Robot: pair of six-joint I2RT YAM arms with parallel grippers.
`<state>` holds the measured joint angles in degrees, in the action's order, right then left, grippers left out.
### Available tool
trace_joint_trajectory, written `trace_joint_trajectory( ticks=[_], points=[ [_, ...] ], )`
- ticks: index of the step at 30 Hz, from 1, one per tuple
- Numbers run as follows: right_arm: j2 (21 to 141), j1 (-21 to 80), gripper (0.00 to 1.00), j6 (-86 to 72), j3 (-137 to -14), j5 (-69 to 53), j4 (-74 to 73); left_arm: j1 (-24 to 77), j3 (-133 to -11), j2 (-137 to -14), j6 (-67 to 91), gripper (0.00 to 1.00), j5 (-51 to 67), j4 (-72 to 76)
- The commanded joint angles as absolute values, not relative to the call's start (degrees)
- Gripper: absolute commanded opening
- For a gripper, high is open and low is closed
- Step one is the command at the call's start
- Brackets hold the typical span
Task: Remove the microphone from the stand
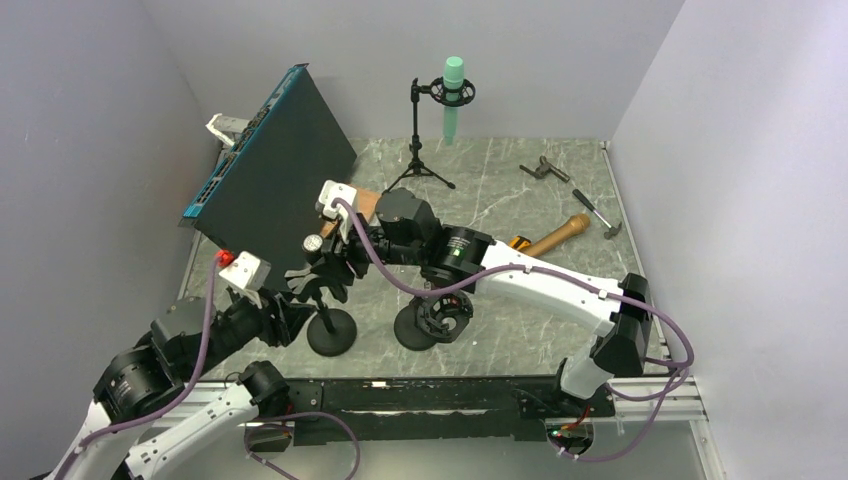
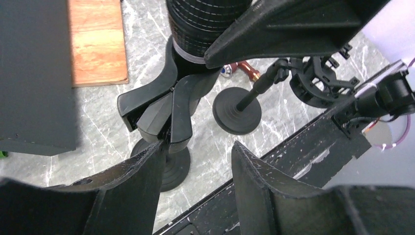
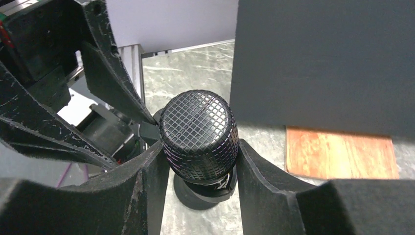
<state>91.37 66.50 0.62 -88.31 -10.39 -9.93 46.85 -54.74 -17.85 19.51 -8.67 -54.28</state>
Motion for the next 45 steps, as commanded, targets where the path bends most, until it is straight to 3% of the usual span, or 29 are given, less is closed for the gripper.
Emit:
trace_joint_trajectory(
  ticks=[1, 8, 16, 32, 45],
  points=[
    [90.01, 65.24, 0.00, 3.67, -89.11, -26.54, -12.69, 46.85, -57.36, -20.21, 15.65, 0.56, -8.59, -52.77],
    [91.26, 63.14, 0.00, 5.05, -90.47, -30.73, -14.53, 46.84, -61.20, -20.81, 18.10, 0.57, -17.84, -54.80],
    [91.50, 62.36, 0.00, 5.27, -90.62, -32.43, -14.87, 46.89, -63.81, -20.47, 18.27, 0.63, -14.61, -54.42],
    [91.99, 62.14, 0.00, 5.30, -91.22, -34.15, -15.72, 46.87, -57.92, -27.04, 14.62, 0.64, -1.86, -52.09],
    [93.01, 62.08, 0.00, 5.36, -92.75, -33.66, -16.54, 46.89, -56.33, -26.36, 14.00, 0.64, -3.88, -54.72]
  ],
)
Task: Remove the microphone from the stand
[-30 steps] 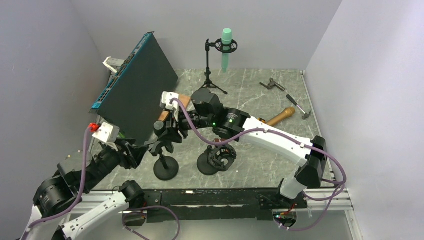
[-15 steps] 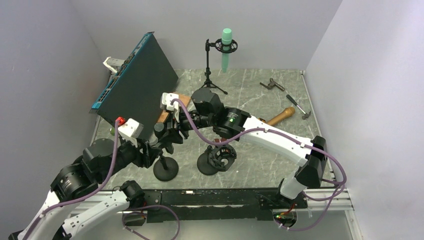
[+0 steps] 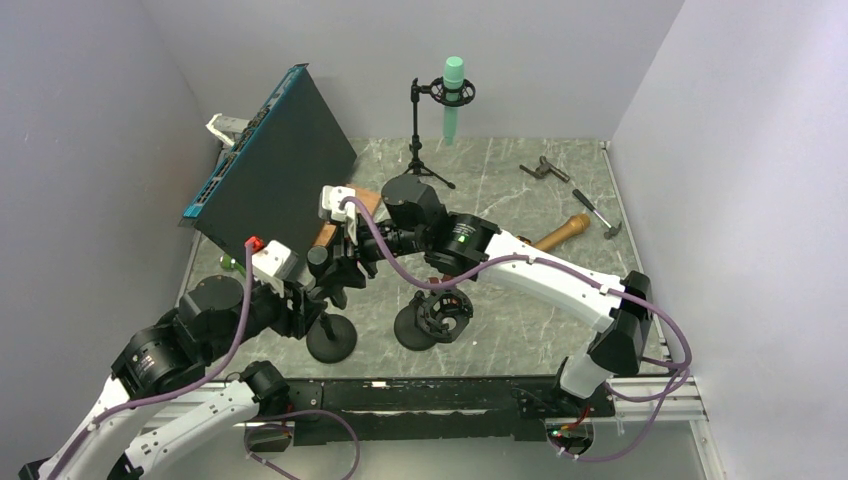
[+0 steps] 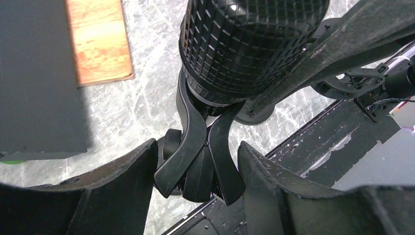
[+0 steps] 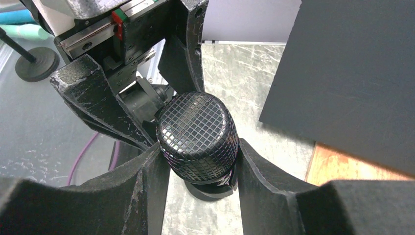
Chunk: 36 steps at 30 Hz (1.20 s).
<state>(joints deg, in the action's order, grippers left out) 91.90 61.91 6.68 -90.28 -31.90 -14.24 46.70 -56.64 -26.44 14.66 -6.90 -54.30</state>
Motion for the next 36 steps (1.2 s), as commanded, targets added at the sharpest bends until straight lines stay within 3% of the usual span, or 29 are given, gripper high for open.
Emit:
trace_joint_trajectory(
  ticks=[1, 27, 28, 30, 32, 33, 36],
  points=[
    [93.13, 62.13, 0.00, 5.28, -92.93, -33.71, -16.65, 46.84, -56.48, -26.43, 13.83, 0.64, -3.64, -54.80],
    [93.44, 62.16, 0.00, 5.27, -92.40, -33.49, -16.70, 46.84, -57.64, -25.11, 10.73, 0.63, 0.18, -59.39],
    [93.43, 62.17, 0.00, 5.27, -92.43, -33.43, -16.70, 46.84, -57.72, -25.24, 10.72, 0.61, -0.79, -59.61],
    [93.48, 62.22, 0.00, 5.30, -92.45, -33.29, -16.61, 46.91, -57.92, -25.75, 10.96, 0.48, -3.51, -60.32],
    [93.60, 62.13, 0.00, 5.27, -92.62, -32.80, -16.66, 46.81, -57.99, -26.51, 10.88, 0.11, -4.01, -60.06],
    [93.68, 62.11, 0.00, 5.27, -92.79, -32.36, -16.59, 46.86, -58.24, -27.13, 11.41, 0.00, -5.39, -60.42],
    [93.33, 62.19, 0.00, 5.11, -92.66, -31.64, -16.13, 46.87, -58.31, -28.59, 11.51, 0.00, -6.41, -60.19]
  ],
)
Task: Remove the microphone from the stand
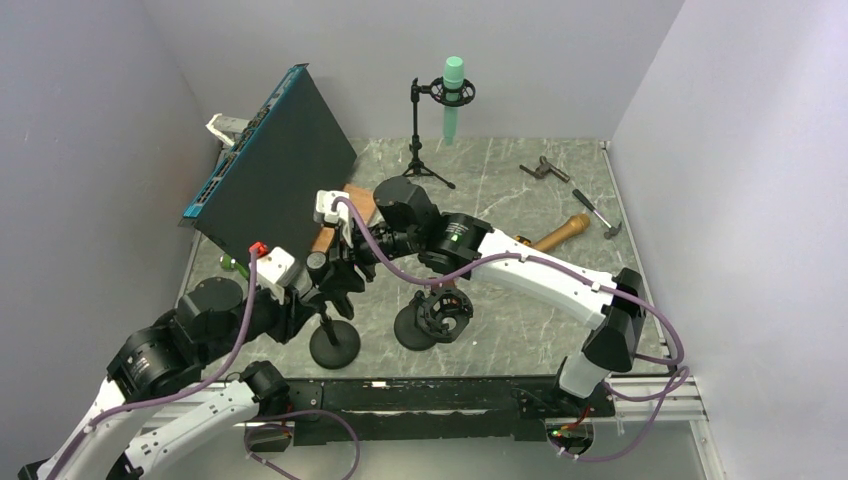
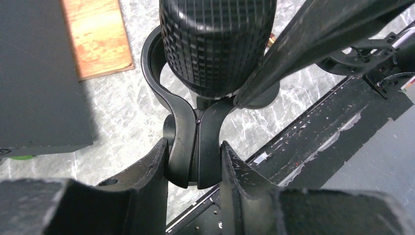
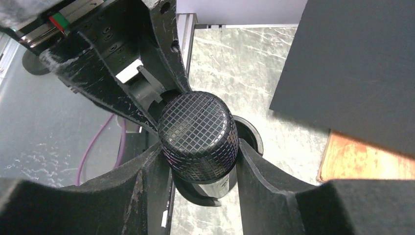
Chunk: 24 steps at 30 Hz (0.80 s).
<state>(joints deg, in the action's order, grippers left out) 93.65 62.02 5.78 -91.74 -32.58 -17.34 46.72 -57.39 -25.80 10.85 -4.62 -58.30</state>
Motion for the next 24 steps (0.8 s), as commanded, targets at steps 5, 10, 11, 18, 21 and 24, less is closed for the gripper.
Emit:
trace_joint_trajectory(
  ticks=[5, 10, 11, 18, 21, 24],
  points=[
    [91.17, 62.10, 0.00, 4.68, -91.25, -28.50, -13.86, 46.83, -57.93, -27.69, 11.27, 0.00, -7.97, -58.93],
    [87.24, 61.79, 0.00, 1.02, -88.88, -9.93, -9.17, 46.89, -57.91, -27.16, 11.09, 0.00, -6.97, -58.94],
    [86.23, 61.58, 0.00, 0.26, -88.51, -6.34, -8.29, 46.87, -57.95, -27.09, 11.19, 0.00, -7.02, -59.01],
    [76.08, 59.35, 0.00, -8.19, -80.92, -8.27, 5.49, 46.90, -57.89, -27.33, 11.13, 0.00, -7.88, -58.97],
    [75.13, 59.28, 0.00, -8.80, -82.57, -6.76, 4.64, 46.87, -57.89, -27.59, 11.38, 0.00, -8.73, -58.90],
    [76.17, 59.33, 0.00, -8.64, -86.11, -0.65, 1.49, 46.82, -57.85, -27.41, 11.68, 0.00, -9.41, -58.95]
  ],
)
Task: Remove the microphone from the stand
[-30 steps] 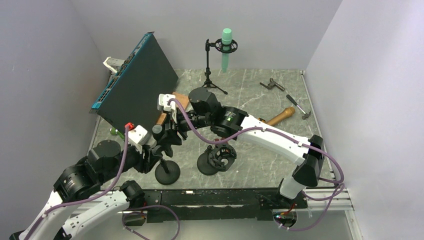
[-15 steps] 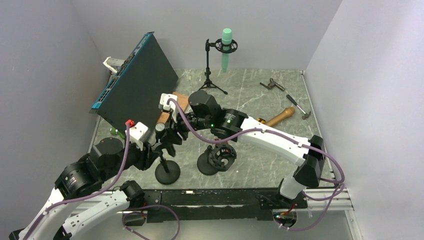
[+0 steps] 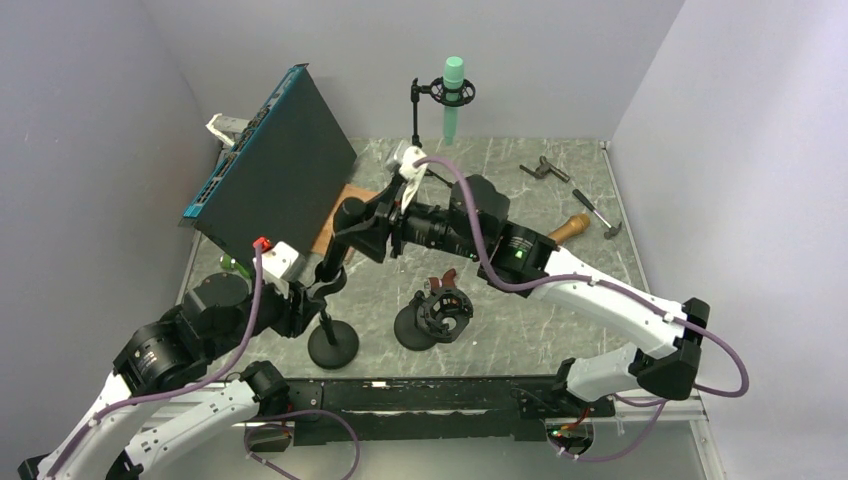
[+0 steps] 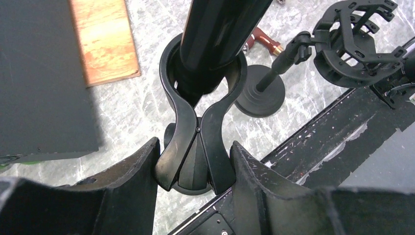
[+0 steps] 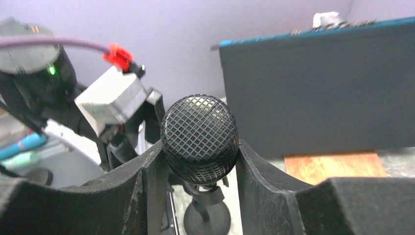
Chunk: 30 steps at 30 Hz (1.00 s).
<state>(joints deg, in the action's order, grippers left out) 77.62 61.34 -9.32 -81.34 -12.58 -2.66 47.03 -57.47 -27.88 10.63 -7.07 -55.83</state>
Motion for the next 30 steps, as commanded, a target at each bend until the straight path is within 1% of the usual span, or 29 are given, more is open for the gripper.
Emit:
trace_joint_trajectory(
  ticks=[1, 6, 9, 13, 18, 24, 30],
  points=[
    [76.09, 59.33, 0.00, -8.55, -86.42, 0.97, 1.33, 46.89, -57.90, -27.28, 11.91, 0.00, -9.83, -59.04],
    [72.58, 59.35, 0.00, -8.96, -84.92, 1.58, 3.96, 46.83, -58.03, -26.28, 13.39, 0.00, -13.39, -59.84],
    [69.26, 59.34, 0.00, -9.03, -83.12, 4.48, 5.88, 46.86, -57.72, -25.25, 13.90, 0.00, -15.65, -59.48],
    [65.29, 59.35, 0.00, -7.23, -80.99, 12.58, 4.24, 46.83, -57.01, -23.57, 14.36, 0.00, -18.42, -57.63],
    [60.69, 58.39, 0.00, -5.44, -75.89, 23.82, 0.32, 46.85, -54.25, -20.01, 15.54, 0.00, -20.41, -51.28],
    [54.98, 51.95, 0.00, -8.96, -67.24, 28.63, -8.86, 46.86, -54.38, -20.26, 15.10, 0.00, -24.57, -50.60],
    [50.79, 42.69, 0.00, -13.61, -60.38, 30.31, -17.57, 46.85, -55.63, -20.32, 11.53, 0.00, -24.85, -50.16]
  ],
)
